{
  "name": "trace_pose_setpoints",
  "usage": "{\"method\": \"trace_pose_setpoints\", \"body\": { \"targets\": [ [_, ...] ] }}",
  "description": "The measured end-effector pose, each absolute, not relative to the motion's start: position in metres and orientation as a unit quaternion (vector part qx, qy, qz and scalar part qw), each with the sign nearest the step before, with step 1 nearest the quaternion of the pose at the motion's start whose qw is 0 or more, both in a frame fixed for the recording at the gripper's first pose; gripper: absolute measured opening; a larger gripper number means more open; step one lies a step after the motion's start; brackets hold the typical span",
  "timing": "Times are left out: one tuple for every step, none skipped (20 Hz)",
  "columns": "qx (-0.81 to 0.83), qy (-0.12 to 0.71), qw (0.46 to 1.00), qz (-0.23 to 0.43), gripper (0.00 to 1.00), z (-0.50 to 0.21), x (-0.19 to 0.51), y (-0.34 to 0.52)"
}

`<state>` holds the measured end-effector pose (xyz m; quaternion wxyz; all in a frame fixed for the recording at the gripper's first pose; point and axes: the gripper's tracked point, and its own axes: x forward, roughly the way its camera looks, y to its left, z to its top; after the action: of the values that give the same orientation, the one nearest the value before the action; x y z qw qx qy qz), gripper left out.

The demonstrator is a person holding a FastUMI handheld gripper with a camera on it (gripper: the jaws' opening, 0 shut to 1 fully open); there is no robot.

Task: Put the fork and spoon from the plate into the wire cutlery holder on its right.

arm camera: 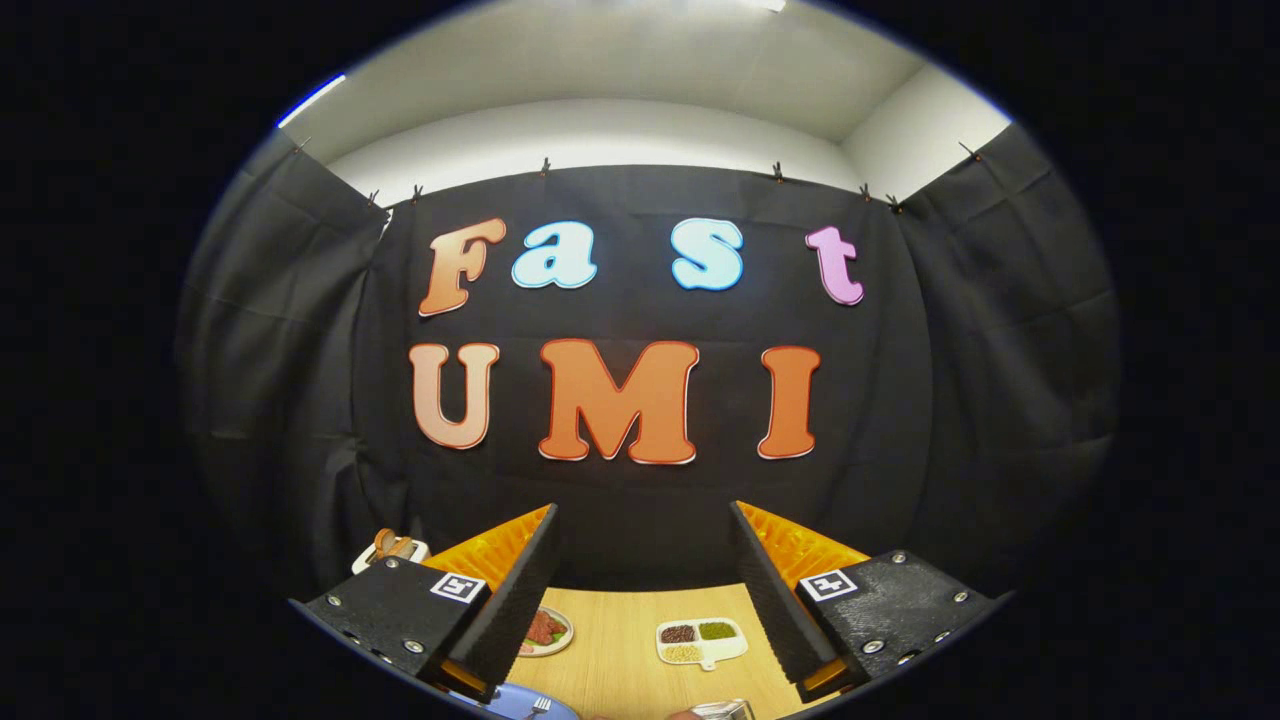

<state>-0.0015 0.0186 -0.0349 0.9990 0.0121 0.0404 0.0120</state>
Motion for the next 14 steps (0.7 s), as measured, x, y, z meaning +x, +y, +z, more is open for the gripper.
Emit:
{"method": "trace_pose_setpoints", "body": {
  "targets": [
    [0.015,0.054,0.998,0.02,0.98,-0.045,-0.004,0.026],
    [0.017,0.073,0.997,0.028,0.98,-0.058,-0.006,0.034],
    [0.018,0.092,0.995,0.038,0.98,-0.073,-0.009,0.043],
    [0.016,0.112,0.993,0.045,0.98,-0.087,-0.012,0.051],
    [0.013,0.132,0.99,0.053,0.98,-0.103,-0.015,0.058],
    [0.008,0.154,0.986,0.06,0.98,-0.119,-0.018,0.066],
    [0.003,0.181,0.981,0.069,0.98,-0.138,-0.023,0.074],
    [0.002,0.211,0.974,0.078,0.98,-0.16,-0.029,0.082],
    [0.004,0.245,0.965,0.088,0.98,-0.183,-0.034,0.092],
    [0.008,0.283,0.954,0.099,0.99,-0.205,-0.041,0.102],
    [0.014,0.315,0.943,0.109,0.98,-0.225,-0.049,0.112],
    [0.021,0.342,0.933,0.113,0.98,-0.243,-0.055,0.12],
    [0.028,0.361,0.925,0.115,0.98,-0.256,-0.059,0.125],
    [0.029,0.377,0.919,0.114,0.98,-0.269,-0.063,0.129]
  ]
}}
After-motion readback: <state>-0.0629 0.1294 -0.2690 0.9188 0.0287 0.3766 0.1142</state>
